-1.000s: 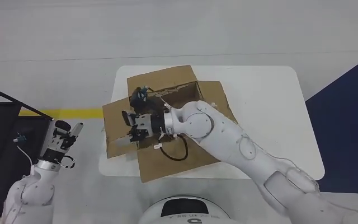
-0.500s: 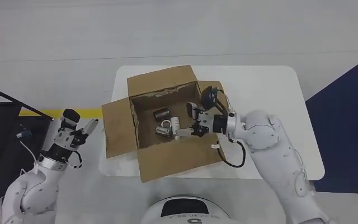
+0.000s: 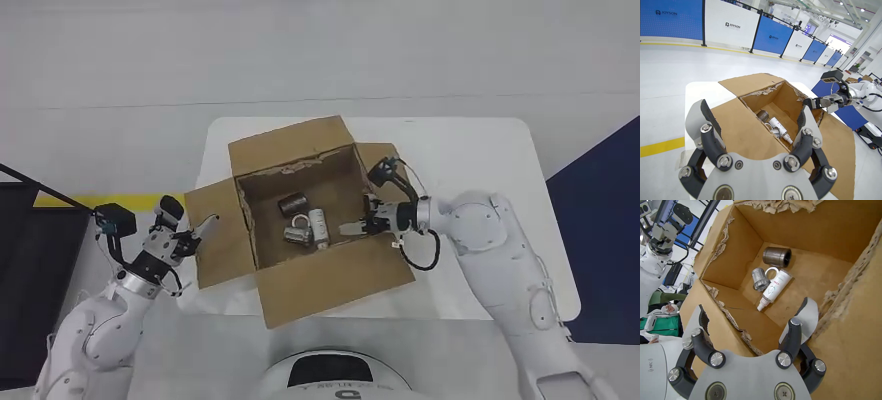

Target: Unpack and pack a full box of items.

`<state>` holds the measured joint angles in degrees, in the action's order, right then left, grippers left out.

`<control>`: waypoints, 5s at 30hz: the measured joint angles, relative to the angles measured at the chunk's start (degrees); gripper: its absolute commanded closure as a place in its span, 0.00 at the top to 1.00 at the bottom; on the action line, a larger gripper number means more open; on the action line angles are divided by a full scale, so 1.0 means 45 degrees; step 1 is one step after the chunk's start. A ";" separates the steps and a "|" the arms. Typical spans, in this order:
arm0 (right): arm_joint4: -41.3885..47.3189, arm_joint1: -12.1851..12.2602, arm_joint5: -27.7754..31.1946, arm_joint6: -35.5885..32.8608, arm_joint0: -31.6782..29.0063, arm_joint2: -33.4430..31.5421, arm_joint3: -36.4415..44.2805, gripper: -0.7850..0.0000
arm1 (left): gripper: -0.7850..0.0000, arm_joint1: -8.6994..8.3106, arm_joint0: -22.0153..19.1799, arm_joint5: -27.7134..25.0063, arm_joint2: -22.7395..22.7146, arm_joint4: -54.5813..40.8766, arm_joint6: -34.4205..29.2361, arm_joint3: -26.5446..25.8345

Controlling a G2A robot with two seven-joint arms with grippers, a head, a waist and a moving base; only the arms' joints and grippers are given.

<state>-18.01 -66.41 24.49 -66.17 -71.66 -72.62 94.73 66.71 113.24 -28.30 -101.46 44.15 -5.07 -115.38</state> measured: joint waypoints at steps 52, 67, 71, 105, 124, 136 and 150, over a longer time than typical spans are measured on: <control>-0.2178 0.0270 -0.0697 0.2743 -0.0236 0.1364 0.2037 1.00 | 1.00 -0.0102 -0.0640 -0.0238 -0.1287 -0.2502 -0.0611 0.2325; -0.2181 0.0269 -0.0700 0.2742 -0.0238 0.1367 0.2033 1.00 | 1.00 -0.0102 -0.0640 -0.0238 -0.1287 -0.2502 -0.0611 0.2325; -0.2963 0.0080 -0.1672 0.2900 0.0046 0.2547 0.1679 1.00 | 1.00 -0.0102 -0.0780 -0.0133 -0.1270 -0.2574 -0.0664 0.2416; -0.4387 -0.2081 -0.9512 0.2403 0.4396 0.7774 -0.3668 0.96 | 1.00 -0.0210 -0.2446 -0.0786 0.0648 -0.0425 -0.2083 0.4528; -0.4881 -0.2849 -1.1184 0.2044 0.4946 0.8564 -0.4784 0.00 | 1.00 -0.0210 -0.2447 -0.0787 0.0649 -0.0424 -0.2083 0.4528; -0.6136 -0.1966 -1.1442 0.2272 0.2823 0.6455 -0.0871 0.11 | 1.00 -0.0210 -0.2447 -0.0787 0.0649 -0.0424 -0.2082 0.4528; -0.7231 -0.2773 -1.1720 0.0765 0.4528 0.8293 -0.3279 0.45 | 1.00 -0.0210 -0.2447 -0.0787 0.0649 -0.0424 -0.2083 0.4528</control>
<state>-50.55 -78.89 -28.25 -62.73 -51.28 -35.30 79.98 65.76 102.23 -31.84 -98.55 42.24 -14.44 -95.01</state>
